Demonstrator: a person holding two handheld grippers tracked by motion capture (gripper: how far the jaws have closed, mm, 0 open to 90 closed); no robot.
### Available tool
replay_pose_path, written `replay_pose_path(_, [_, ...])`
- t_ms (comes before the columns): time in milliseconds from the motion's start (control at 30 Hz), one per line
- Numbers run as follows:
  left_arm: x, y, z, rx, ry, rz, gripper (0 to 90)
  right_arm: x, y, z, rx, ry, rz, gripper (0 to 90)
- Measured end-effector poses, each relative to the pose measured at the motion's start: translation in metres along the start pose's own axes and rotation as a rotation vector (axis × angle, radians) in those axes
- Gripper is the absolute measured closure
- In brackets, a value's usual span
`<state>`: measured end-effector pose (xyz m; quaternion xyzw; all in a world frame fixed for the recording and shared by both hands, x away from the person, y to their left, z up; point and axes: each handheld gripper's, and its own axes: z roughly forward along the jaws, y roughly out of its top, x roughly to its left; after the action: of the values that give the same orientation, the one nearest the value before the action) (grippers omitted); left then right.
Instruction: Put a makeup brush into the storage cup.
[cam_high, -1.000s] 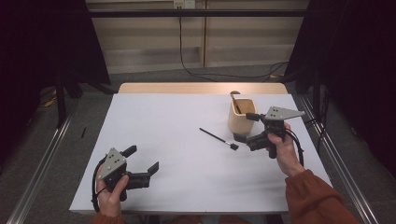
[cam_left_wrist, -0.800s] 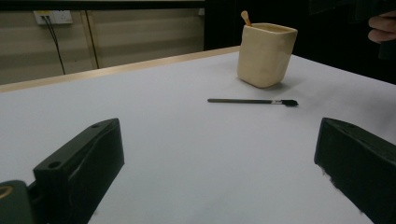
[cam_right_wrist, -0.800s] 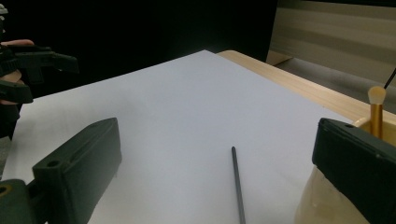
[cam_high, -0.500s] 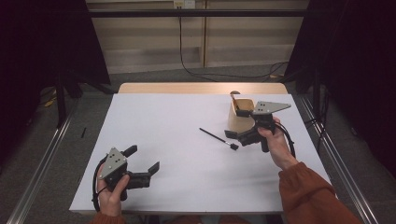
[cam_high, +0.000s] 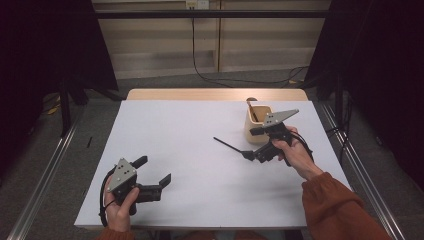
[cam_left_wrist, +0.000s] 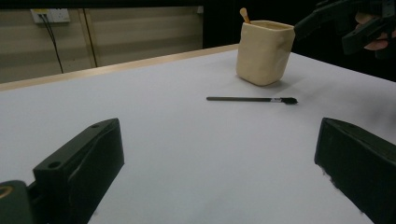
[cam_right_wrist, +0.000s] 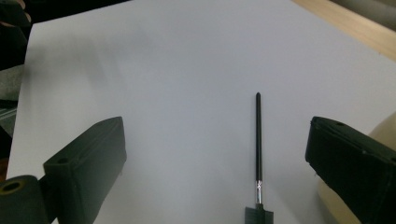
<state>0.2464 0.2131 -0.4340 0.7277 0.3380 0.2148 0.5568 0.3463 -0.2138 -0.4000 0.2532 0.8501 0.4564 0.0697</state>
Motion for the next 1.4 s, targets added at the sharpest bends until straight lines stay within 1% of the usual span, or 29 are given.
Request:
replay_pose_path(100, [0.000,0.000,0.000,-0.001,0.001,-0.002,1.3,-0.004,-0.001,0.001,0.033,-0.015,0.015,7.2])
replay_pose_path(167, [0.000,0.000,0.000,0.001,-0.001,0.000,1.3,-0.006,0.000,0.002,0.073,-0.033,0.025,10.8])
replay_pose_path(200, [0.000,0.000,0.000,0.002,-0.003,0.001,1.3,-0.006,0.001,0.003,0.093,-0.033,0.036,12.3])
replay_pose_path(233, [0.000,0.000,0.000,0.002,-0.004,0.004,1.3,-0.008,0.003,0.004,0.115,-0.023,0.044,11.6])
replay_pose_path(333, [-0.001,0.000,0.001,0.001,-0.004,0.005,1.3,-0.011,0.005,0.006,0.139,0.011,0.052,12.3])
replay_pose_path(400, [-0.001,0.000,0.001,0.001,-0.004,0.004,1.3,-0.012,0.008,0.010,0.164,0.014,0.054,12.7])
replay_pose_path(433, [0.000,0.000,0.001,0.001,-0.004,0.005,1.3,-0.013,0.010,0.013,0.187,0.020,0.058,13.0])
replay_pose_path(533, [0.000,0.000,0.001,0.002,-0.004,0.005,1.3,-0.014,0.015,0.020,0.226,0.035,0.058,14.2])
replay_pose_path(600, [0.000,0.000,0.000,0.001,-0.005,0.005,1.3,-0.015,0.018,0.024,0.239,0.035,0.045,18.5])
replay_pose_path(667, [0.000,0.000,0.000,0.002,-0.007,0.006,1.3,-0.016,0.021,0.028,0.262,0.043,0.040,19.8])
replay_pose_path(700, [0.000,0.000,0.000,0.002,-0.007,0.006,1.3,-0.017,0.022,0.030,0.273,0.037,0.038,20.5])
replay_pose_path(767, [0.000,0.000,0.000,0.001,-0.008,0.004,1.3,-0.018,0.024,0.033,0.286,0.031,0.019,25.6])
replay_pose_path(800, [0.000,0.000,0.000,0.001,-0.008,0.003,1.3,-0.018,0.024,0.034,0.283,0.020,0.019,26.4])
replay_pose_path(867, [0.000,0.000,0.000,0.002,-0.005,0.001,1.3,-0.021,0.024,0.036,0.306,0.028,0.033,26.5])
replay_pose_path(900, [0.000,0.000,0.001,0.004,-0.006,0.002,1.3,-0.022,0.024,0.037,0.322,0.033,0.047,27.8])
replay_pose_path(967, [0.000,0.000,0.001,0.004,-0.007,0.003,1.4,-0.026,0.024,0.039,0.371,0.030,0.051,29.0])
replay_pose_path(1033, [-0.001,0.000,0.001,0.006,-0.008,0.005,1.3,-0.030,0.025,0.039,0.394,0.033,0.064,32.1])
replay_pose_path(1067, [-0.001,0.000,0.002,0.006,-0.010,0.000,1.4,-0.031,0.026,0.040,0.409,0.032,0.069,32.5])
replay_pose_path(1100, [-0.001,0.000,0.002,0.008,-0.011,0.003,1.4,-0.033,0.027,0.040,0.424,0.032,0.069,32.7])
replay_pose_path(1133, [-0.001,0.000,0.002,0.007,-0.012,0.004,1.5,-0.033,0.028,0.041,0.452,0.030,0.060,32.5])
replay_pose_path(1167, [-0.001,0.000,0.002,0.008,-0.011,0.004,1.5,-0.034,0.028,0.042,0.478,0.042,0.041,31.4])
replay_pose_path(1200, [-0.001,0.000,0.002,0.007,-0.011,0.005,1.4,-0.034,0.029,0.043,0.497,0.041,0.034,31.6])
replay_pose_path(1300, [-0.001,0.000,0.002,0.008,-0.012,0.003,1.4,-0.034,0.033,0.048,0.573,0.048,0.018,34.0])
replay_pose_path(1333, [-0.001,0.000,0.002,0.008,-0.012,0.004,1.5,-0.034,0.035,0.051,0.605,0.059,0.012,35.1])
replay_pose_path(1400, [-0.001,0.000,0.002,0.008,-0.012,0.004,1.4,-0.034,0.037,0.054,0.639,0.052,0.000,37.7])
